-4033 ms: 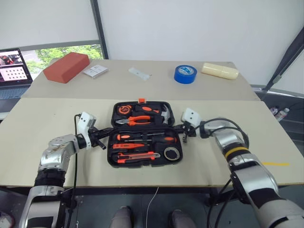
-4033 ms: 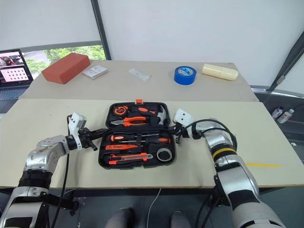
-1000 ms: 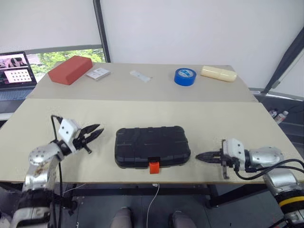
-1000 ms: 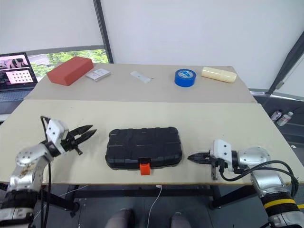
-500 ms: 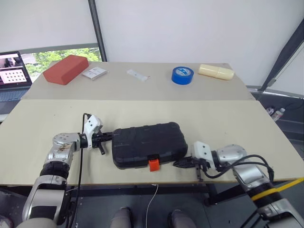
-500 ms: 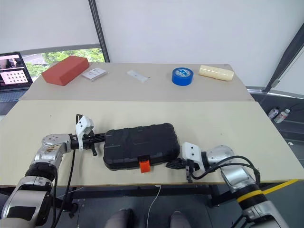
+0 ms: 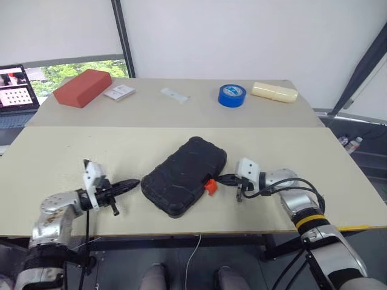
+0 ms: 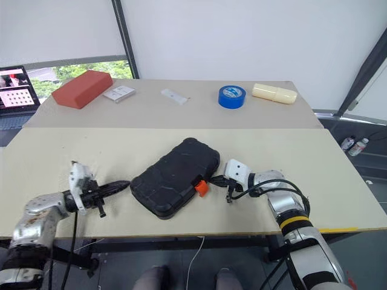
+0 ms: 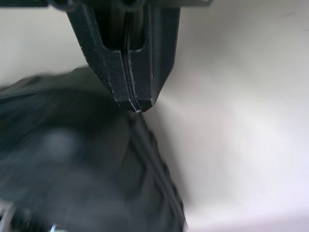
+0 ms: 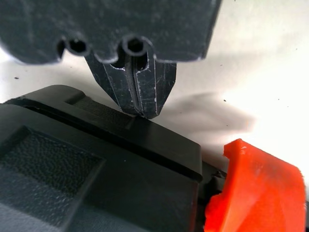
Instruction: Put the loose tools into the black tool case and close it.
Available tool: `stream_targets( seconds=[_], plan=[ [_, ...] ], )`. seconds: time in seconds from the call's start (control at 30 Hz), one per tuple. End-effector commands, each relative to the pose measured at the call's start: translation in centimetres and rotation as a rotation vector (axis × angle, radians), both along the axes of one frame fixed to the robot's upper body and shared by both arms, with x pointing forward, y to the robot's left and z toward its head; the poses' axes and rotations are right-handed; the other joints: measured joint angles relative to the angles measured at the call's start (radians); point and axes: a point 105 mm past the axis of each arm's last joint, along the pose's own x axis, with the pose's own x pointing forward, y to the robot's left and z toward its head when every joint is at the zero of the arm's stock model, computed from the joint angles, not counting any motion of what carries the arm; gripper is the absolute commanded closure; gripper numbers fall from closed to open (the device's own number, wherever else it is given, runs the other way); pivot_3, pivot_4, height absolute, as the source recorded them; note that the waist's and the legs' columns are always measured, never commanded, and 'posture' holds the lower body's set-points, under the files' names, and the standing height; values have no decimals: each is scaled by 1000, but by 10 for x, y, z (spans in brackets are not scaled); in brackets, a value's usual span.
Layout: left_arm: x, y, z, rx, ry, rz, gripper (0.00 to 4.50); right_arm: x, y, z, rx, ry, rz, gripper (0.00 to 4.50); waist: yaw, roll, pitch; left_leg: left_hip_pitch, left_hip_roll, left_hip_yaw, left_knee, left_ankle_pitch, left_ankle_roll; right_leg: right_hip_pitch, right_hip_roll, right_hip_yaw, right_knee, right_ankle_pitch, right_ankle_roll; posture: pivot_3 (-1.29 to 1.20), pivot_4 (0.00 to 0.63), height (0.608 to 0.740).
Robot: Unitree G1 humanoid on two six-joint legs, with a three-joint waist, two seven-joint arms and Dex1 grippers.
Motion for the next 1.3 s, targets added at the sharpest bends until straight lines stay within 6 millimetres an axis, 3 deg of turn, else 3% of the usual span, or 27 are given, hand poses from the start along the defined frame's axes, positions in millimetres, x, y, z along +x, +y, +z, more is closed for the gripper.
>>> stream_targets(
  seconds=[0.03,0.17,0.23,0.27,0.33,0.43,0.6,1.03,1.3],
  plan=[
    [-3,-45,47,-43,-81,-159,4467,-12,-8,17,91,-46,31,4500,9,0,0,1,-1,1,0,0,0,1,-1,0,0,0,0,0,150,740],
    [15,-97,46,14,-65,-212,4467,-28,-10,18,165,11,27,4500,18,1,0,1,-1,1,2,0,0,4,-1,1,-1,0,2,0,150,740],
    [21,-110,39,48,-46,-217,4467,-35,-7,21,179,24,38,4500,15,1,0,1,-1,0,3,0,0,4,0,1,-1,0,3,0,150,740],
    [26,-116,33,71,-31,-205,4467,-38,-6,22,183,23,47,4500,9,1,0,1,-1,1,3,0,0,4,0,2,-1,0,4,0,150,740],
    [40,-126,-4,220,47,-156,4467,-47,-1,28,193,27,65,4500,2,1,0,2,-1,0,3,0,0,3,1,3,-1,0,3,0,150,740],
    [41,-131,-39,325,142,-134,4467,-54,7,27,189,43,72,4500,-2,1,0,2,-1,-1,2,0,0,3,3,4,0,-1,4,0,150,740],
    [31,-130,-57,293,247,-121,4467,-53,22,18,164,57,63,4500,0,7,-6,7,-2,0,2,0,0,7,1,5,-1,-4,8,0,150,740],
    [31,-123,-59,305,250,-103,4467,-36,37,13,182,50,15,4500,-6,8,-15,8,-2,0,1,0,0,7,2,6,-1,-5,5,0,150,740],
    [26,-126,-66,317,280,-128,4467,-29,40,37,271,0,34,4500,-7,8,-15,8,-2,0,1,-1,0,7,2,6,-1,-6,4,0,150,740]
  ],
)
